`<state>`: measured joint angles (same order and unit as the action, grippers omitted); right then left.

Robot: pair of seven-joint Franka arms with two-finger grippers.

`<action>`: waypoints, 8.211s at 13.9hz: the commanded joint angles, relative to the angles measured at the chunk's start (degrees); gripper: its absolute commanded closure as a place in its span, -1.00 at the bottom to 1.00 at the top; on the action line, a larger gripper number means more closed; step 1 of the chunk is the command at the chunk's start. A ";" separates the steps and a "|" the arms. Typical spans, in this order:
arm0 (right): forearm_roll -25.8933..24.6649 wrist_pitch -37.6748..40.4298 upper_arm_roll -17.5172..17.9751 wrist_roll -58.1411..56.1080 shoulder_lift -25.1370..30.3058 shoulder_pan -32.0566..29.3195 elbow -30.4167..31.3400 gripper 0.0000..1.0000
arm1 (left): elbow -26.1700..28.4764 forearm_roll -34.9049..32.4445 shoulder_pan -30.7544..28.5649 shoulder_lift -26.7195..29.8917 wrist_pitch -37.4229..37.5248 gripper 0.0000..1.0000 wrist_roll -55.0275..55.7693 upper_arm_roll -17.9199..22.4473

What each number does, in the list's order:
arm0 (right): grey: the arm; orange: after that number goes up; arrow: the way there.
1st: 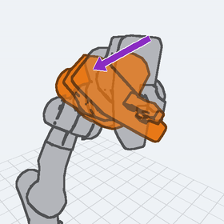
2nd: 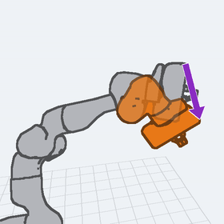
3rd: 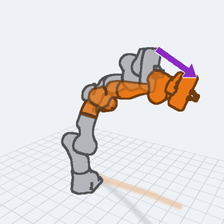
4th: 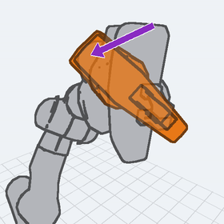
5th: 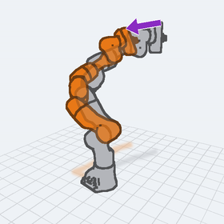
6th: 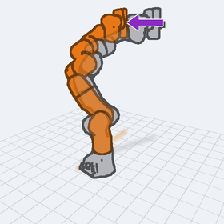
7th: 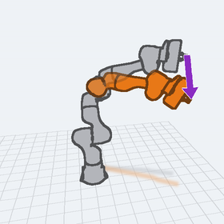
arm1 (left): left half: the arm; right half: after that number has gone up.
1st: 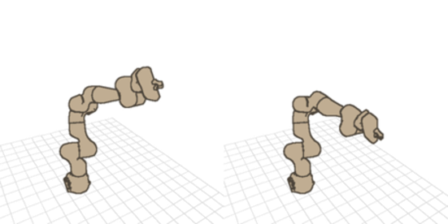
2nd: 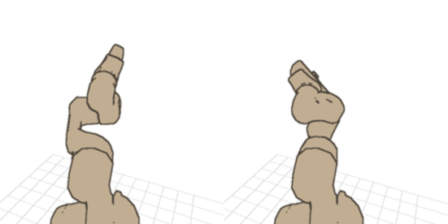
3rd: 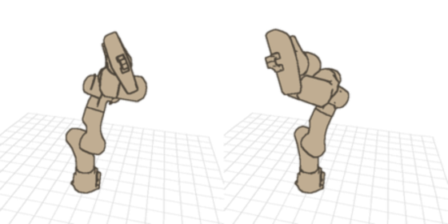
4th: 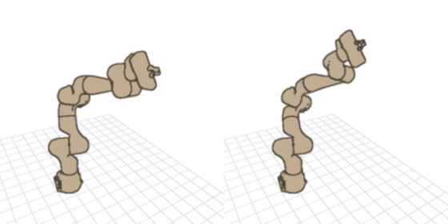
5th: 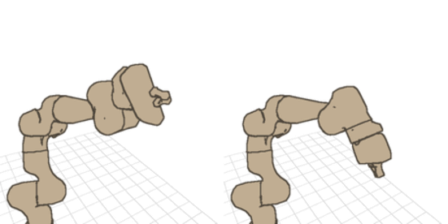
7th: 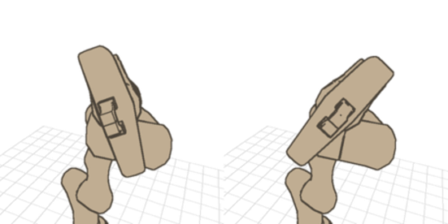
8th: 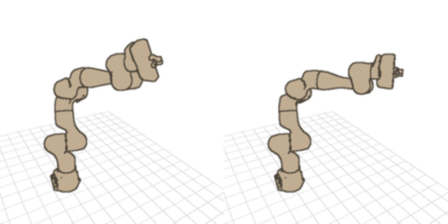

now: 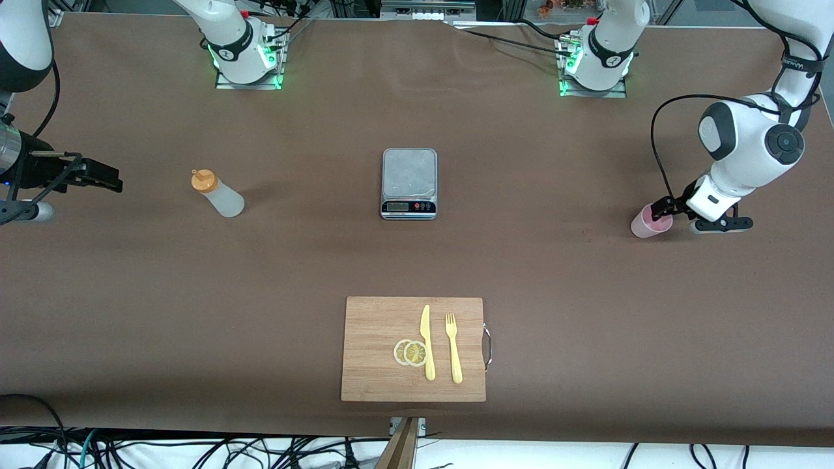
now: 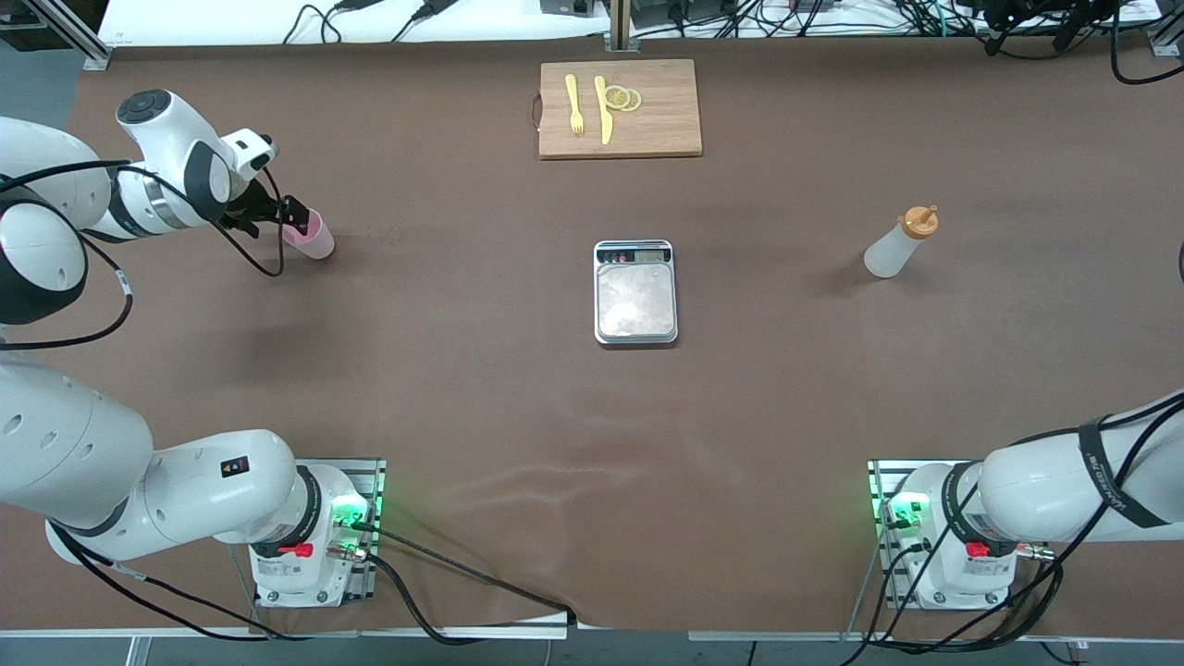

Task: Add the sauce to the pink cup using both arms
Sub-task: 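Close the left gripper around the pink cup and lift it, then carry the pink cup with the left gripper onto the scale, then release the cup on the scale while the right gripper reaches the bottle, then grasp the orange-capped bottle with the right gripper while the left gripper retracts, then lift the bottle with the right gripper and carry it toward the cup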

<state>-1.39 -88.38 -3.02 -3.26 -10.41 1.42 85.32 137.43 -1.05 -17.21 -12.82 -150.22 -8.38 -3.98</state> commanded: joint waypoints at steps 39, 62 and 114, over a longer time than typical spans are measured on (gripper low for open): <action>19.91 -3.82 -0.41 -81.68 -8.73 -16.70 5.02 -1.00 | -30.90 -25.65 27.66 -20.92 16.53 1.00 109.35 -40.14; 45.24 -3.20 -0.33 -139.73 -22.10 -26.64 27.96 -1.00 | -38.35 -22.00 24.43 -11.18 30.66 -1.00 95.96 -40.14; 1.15 -40.03 1.08 -56.70 -7.07 33.02 22.61 1.00 | -39.61 3.60 8.24 14.40 57.49 -1.00 13.30 2.40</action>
<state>3.38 -128.74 -1.48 -64.13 -18.24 32.73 108.03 97.57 0.96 -9.49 0.87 -94.02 5.29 -2.17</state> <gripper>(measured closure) 0.678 0.000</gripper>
